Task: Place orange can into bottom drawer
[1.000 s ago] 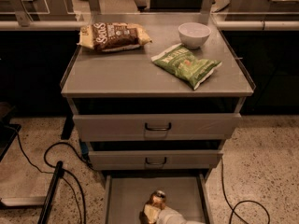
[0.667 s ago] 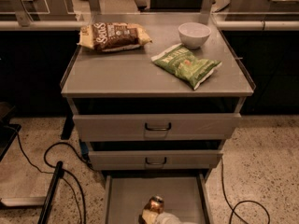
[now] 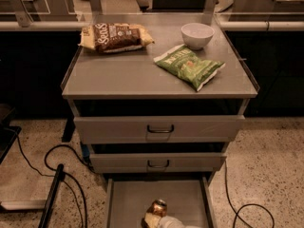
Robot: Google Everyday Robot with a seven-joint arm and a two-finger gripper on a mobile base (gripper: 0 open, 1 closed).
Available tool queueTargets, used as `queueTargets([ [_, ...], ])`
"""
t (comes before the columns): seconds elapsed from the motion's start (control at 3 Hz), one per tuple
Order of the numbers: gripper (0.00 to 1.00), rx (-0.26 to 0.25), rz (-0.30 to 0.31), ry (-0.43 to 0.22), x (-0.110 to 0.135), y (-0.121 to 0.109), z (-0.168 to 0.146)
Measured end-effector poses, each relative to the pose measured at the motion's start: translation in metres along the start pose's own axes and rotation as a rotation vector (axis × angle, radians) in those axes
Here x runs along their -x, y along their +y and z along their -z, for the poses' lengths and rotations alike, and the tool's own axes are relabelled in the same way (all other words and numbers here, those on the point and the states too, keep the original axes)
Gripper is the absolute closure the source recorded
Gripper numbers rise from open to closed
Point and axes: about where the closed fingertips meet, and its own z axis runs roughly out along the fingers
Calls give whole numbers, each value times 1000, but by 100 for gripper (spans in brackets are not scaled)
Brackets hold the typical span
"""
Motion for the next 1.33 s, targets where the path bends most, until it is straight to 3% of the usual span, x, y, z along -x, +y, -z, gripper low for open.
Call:
queueTargets([
  [0.33,100,0,-55,-6,4,-8,-8],
  [0.67,100,21,-156,17,-1,-22,-36],
  [1.0,100,64,-251,52,4,-39,-87],
  [1.33,100,64,-251,52,4,-39,-87],
])
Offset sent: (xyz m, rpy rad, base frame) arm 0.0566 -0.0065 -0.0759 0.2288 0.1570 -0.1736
